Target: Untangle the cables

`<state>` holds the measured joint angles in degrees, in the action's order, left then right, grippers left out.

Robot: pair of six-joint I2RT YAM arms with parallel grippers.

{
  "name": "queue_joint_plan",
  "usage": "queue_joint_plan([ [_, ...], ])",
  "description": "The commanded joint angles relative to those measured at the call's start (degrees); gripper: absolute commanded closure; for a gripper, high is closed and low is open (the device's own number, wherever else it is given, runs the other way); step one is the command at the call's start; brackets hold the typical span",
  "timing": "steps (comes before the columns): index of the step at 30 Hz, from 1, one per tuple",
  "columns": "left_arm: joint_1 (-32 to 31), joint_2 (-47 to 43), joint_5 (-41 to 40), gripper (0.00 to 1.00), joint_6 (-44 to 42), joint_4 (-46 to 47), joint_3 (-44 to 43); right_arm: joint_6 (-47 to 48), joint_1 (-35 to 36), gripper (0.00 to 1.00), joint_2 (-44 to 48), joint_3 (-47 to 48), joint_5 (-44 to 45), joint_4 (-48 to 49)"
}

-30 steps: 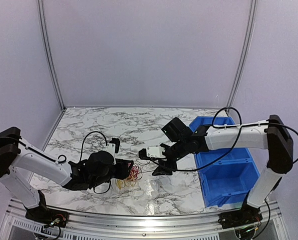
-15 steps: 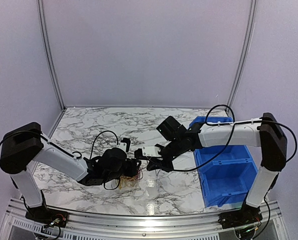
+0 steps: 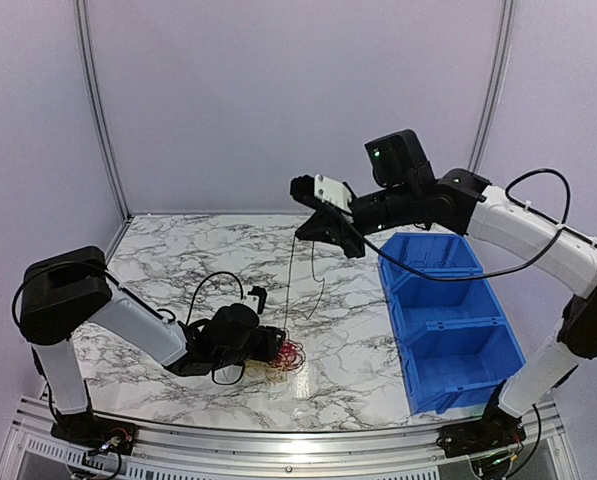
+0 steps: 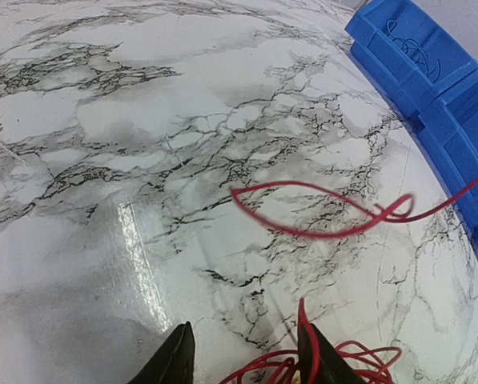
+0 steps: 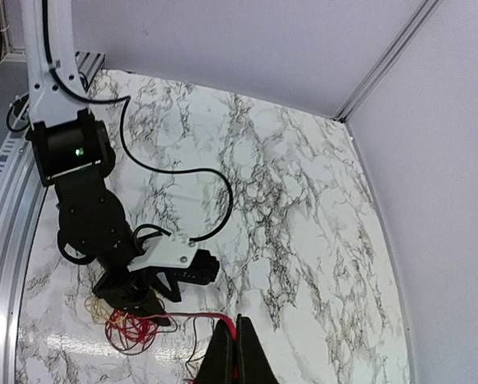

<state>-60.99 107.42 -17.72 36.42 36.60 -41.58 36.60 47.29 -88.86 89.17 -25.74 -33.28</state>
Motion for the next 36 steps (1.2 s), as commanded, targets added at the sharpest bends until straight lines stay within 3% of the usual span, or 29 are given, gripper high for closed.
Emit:
queue_joint_plan([
  [1, 0.2, 2.7, 1.5, 0.56, 0.2, -0.3, 1.2, -2.6, -2.7, 1.0, 2.1, 7.0, -2.6, -1.0],
  [17, 0.2, 5.9, 2.2, 0.58, 0.1, 0.4, 0.8, -7.2, -7.0, 1.0, 1.6, 31.4, -4.0, -2.7],
  [25, 0.2, 5.4, 1.9, 0.59, 0.3, 0.4, 1.3, -10.6, -12.2, 1.0, 1.2, 37.4, -6.5, -2.0],
  [29, 0.2, 2.3, -0.3, 0.58, -0.3, 0.4, 3.0, -12.1, -13.4, 1.0, 1.6, 35.3, -9.1, -1.0],
  [36, -0.5, -14.8, -10.4, 0.46, -5.9, 1.0, 12.4, -15.4, -13.4, 1.0, 3.0, 21.6, -13.3, 4.2],
])
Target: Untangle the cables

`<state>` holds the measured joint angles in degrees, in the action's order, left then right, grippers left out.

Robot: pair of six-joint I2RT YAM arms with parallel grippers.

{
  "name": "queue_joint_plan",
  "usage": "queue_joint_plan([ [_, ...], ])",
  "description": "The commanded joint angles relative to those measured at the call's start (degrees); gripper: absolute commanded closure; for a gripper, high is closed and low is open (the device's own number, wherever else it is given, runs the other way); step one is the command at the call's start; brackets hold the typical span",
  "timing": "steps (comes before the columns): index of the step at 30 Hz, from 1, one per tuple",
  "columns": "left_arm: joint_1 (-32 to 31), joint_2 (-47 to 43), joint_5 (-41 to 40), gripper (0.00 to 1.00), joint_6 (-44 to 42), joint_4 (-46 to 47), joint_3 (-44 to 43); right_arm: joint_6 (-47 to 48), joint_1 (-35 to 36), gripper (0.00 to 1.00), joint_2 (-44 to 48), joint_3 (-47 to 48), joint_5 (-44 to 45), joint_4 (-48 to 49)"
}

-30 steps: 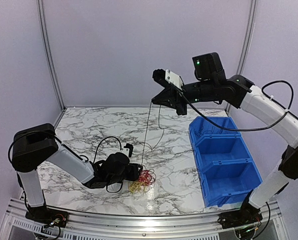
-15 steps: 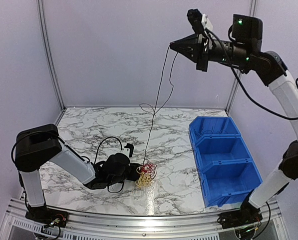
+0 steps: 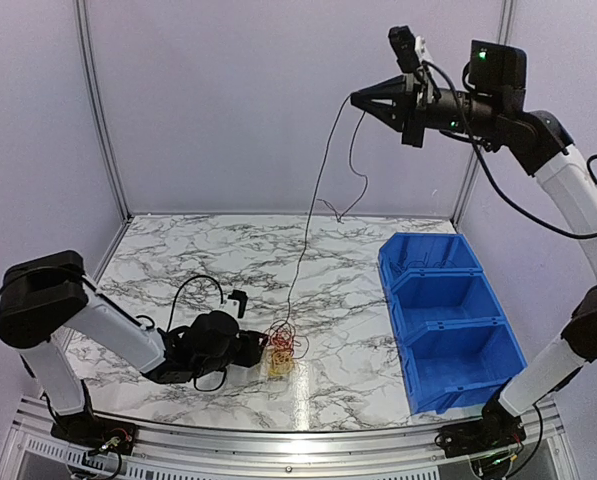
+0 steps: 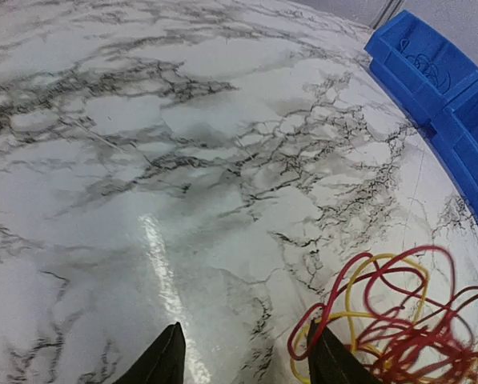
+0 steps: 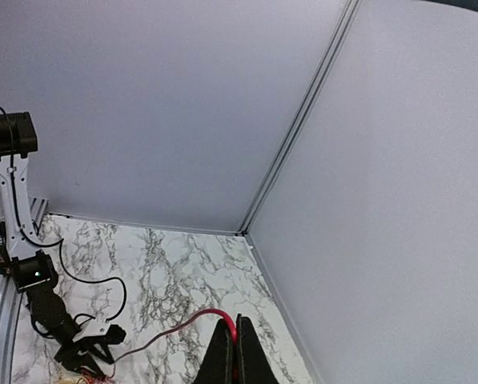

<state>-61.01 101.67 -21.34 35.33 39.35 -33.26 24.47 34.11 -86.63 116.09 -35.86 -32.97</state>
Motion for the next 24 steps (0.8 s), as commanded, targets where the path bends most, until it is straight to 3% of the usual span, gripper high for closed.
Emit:
queue_joint_plan([
  [1, -1.0, -11.5, -7.7, 0.44, -7.0, -1.4, 5.3, -3.6, -0.2, 1.0, 0.8, -6.9, -3.2, 4.8],
  [7, -5.7, -22.8, -5.7, 0.41, -20.0, 0.6, 9.1, -5.0, -0.1, 1.0, -0.5, -11.5, -3.5, 6.9],
  [11, -7.9, -24.9, -3.4, 0.41, -25.1, 1.8, 8.2, -5.5, 0.1, 1.0, -2.3, -11.1, -4.0, 7.0],
  [18, -6.6, -15.0, -9.8, 0.36, -23.4, 1.4, 0.2, -5.2, 0.9, 1.0, -3.3, -9.7, -4.1, 6.4],
  [24, -3.4, -4.3, -4.5, 0.53, -20.1, 3.1, -6.6, -4.4, 1.0, 1.0, -2.8, -9.0, -3.8, 5.7],
])
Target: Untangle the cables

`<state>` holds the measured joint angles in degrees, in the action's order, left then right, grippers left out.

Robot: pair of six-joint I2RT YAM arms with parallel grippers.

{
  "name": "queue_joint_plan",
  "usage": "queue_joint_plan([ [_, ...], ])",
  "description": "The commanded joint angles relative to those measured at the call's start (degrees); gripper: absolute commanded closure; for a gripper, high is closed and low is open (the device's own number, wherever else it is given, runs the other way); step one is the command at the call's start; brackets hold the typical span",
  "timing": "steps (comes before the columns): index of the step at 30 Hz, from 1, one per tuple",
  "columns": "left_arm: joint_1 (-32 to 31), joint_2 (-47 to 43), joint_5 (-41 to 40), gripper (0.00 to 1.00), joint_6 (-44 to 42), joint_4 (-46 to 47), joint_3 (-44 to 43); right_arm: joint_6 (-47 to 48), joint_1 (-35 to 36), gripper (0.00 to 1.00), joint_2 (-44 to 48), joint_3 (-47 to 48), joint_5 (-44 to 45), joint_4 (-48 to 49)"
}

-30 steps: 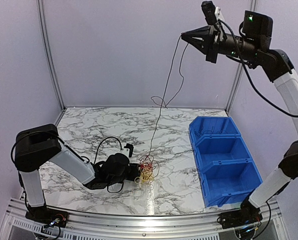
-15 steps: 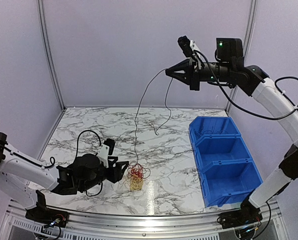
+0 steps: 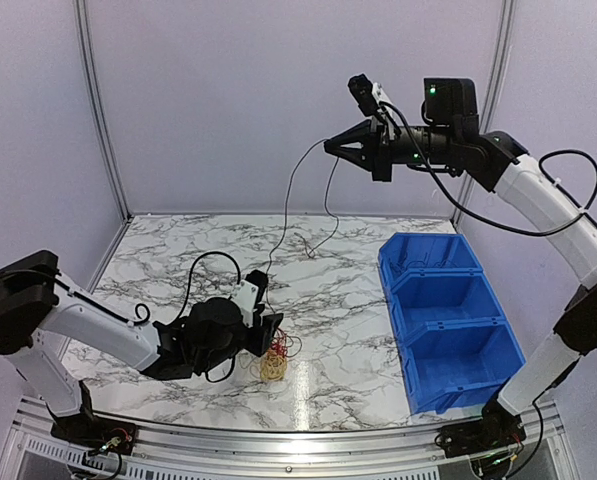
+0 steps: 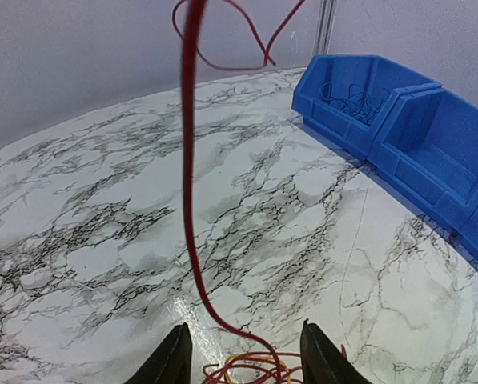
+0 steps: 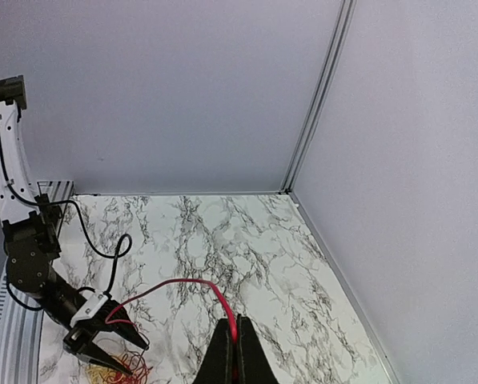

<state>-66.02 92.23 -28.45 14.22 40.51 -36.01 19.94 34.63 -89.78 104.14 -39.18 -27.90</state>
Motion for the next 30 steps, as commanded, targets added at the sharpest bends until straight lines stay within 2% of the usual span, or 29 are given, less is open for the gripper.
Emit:
queue_joint_plan([
  [1, 1.7, 6.8, 3.4, 0.57, 0.8, 2.4, -4.8, 0.4, 0.4, 1.0, 0.5, 3.4, -0.4, 0.5],
  [6, 1.7, 13.2, 7.4, 0.7, 1.9, 3.5, -6.7, 2.5, -2.4, 1.0, 2.7, 7.2, 2.2, 2.4],
  [11, 1.7, 18.4, 11.1, 0.78, 5.7, 3.5, -7.5, -8.1, -14.4, 1.0, -1.3, 23.2, -6.2, 6.4],
  [13, 1.7, 20.1, 11.7, 0.8, 7.1, 3.5, -7.7, -9.4, -16.6, 1.0, -3.7, 32.4, -6.4, 6.4],
  [15, 1.8, 21.4, 12.0, 0.82, 8.0, 3.5, -7.6, -9.2, -17.5, 1.0, -4.6, 35.8, -5.2, 6.9],
  [24, 2.0, 20.7, 10.9, 0.82, 9.2, 2.9, -4.3, -8.4, -21.9, 1.0, -5.3, 36.1, -0.5, 6.4],
  [28, 2.5, 17.4, 8.4, 0.82, 8.9, 0.7, -2.0, -10.0, -27.4, 1.0, -5.6, 40.7, 2.7, 7.6],
  [30, 2.4, 14.3, 6.3, 0.83, 9.4, 0.7, 0.8, -9.2, -27.8, 1.0, -4.5, 37.6, 3.6, 8.2],
])
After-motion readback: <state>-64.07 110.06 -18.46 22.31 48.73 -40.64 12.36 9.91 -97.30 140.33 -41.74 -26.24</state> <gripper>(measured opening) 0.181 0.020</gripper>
